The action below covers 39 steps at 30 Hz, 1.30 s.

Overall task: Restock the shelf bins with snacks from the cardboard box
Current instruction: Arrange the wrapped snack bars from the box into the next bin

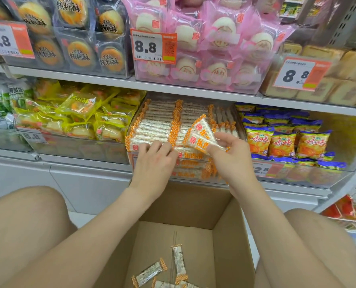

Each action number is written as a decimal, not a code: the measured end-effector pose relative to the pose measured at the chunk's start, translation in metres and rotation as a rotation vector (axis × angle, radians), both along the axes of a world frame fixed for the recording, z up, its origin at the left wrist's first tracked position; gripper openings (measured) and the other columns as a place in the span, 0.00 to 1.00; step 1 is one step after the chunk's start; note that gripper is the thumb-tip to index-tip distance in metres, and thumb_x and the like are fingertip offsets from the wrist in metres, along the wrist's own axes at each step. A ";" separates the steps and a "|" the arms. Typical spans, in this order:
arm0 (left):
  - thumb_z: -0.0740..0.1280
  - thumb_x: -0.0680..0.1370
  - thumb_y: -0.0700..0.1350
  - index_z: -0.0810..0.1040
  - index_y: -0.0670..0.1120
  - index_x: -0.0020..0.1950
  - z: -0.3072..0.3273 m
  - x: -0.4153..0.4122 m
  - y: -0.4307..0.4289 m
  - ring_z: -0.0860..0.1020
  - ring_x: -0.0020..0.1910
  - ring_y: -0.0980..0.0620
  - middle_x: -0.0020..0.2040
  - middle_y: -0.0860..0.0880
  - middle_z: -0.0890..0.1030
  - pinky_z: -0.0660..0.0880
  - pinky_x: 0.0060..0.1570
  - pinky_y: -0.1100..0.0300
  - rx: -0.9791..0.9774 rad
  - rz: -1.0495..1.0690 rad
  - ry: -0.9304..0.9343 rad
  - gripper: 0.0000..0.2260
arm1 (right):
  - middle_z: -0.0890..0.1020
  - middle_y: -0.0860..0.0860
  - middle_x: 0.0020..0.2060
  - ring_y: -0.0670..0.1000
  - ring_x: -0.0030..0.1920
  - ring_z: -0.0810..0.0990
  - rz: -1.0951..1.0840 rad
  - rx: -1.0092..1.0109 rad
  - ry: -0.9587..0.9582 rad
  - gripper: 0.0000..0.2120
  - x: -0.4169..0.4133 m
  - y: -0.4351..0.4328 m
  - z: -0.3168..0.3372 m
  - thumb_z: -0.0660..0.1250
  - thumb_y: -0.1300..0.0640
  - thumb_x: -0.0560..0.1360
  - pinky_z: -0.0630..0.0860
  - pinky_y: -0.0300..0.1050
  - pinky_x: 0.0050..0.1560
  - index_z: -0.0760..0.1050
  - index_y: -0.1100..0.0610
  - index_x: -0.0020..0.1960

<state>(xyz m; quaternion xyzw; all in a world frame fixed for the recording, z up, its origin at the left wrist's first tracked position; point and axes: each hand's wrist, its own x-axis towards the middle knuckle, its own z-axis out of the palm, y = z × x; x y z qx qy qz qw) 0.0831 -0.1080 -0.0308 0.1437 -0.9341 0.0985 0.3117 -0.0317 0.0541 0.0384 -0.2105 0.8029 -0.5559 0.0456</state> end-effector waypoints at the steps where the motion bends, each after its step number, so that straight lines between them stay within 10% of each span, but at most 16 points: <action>1: 0.75 0.77 0.40 0.82 0.48 0.51 0.001 -0.001 0.000 0.74 0.48 0.43 0.48 0.49 0.78 0.66 0.47 0.48 -0.009 0.018 0.007 0.05 | 0.80 0.46 0.63 0.48 0.65 0.78 0.006 0.013 0.018 0.22 -0.001 0.000 0.000 0.72 0.54 0.79 0.76 0.51 0.67 0.76 0.50 0.73; 13: 0.78 0.74 0.41 0.83 0.51 0.43 0.018 0.014 0.010 0.75 0.46 0.46 0.43 0.52 0.77 0.63 0.48 0.48 -0.051 0.015 -0.090 0.07 | 0.78 0.46 0.65 0.53 0.64 0.67 0.052 0.524 0.763 0.19 0.004 -0.014 -0.008 0.62 0.49 0.84 0.62 0.53 0.59 0.71 0.47 0.75; 19: 0.77 0.76 0.49 0.83 0.52 0.47 0.037 0.017 0.007 0.76 0.46 0.49 0.44 0.55 0.77 0.67 0.46 0.52 0.134 -0.095 0.020 0.04 | 0.80 0.45 0.62 0.51 0.63 0.67 0.059 0.432 0.727 0.19 0.004 -0.014 -0.003 0.65 0.52 0.82 0.55 0.48 0.55 0.74 0.47 0.72; 25: 0.71 0.82 0.47 0.73 0.48 0.74 0.072 0.022 -0.012 0.71 0.69 0.57 0.69 0.52 0.74 0.67 0.70 0.62 0.647 -0.294 0.199 0.21 | 0.76 0.39 0.63 0.47 0.65 0.68 0.413 0.254 0.589 0.19 0.008 -0.011 0.004 0.63 0.52 0.84 0.66 0.54 0.68 0.71 0.45 0.75; 33: 0.70 0.83 0.48 0.78 0.53 0.67 0.077 0.022 -0.046 0.75 0.63 0.63 0.63 0.59 0.79 0.72 0.65 0.63 0.671 -0.327 0.089 0.13 | 0.75 0.47 0.66 0.51 0.65 0.68 0.404 0.554 0.768 0.22 0.007 -0.030 0.001 0.53 0.48 0.87 0.66 0.56 0.68 0.63 0.49 0.80; 39: 0.61 0.86 0.51 0.63 0.42 0.80 0.063 0.015 -0.050 0.67 0.76 0.46 0.77 0.44 0.69 0.65 0.74 0.52 0.541 -0.036 0.033 0.25 | 0.76 0.55 0.63 0.60 0.60 0.72 0.079 0.569 0.917 0.21 -0.004 -0.073 0.006 0.60 0.56 0.83 0.70 0.57 0.57 0.67 0.56 0.76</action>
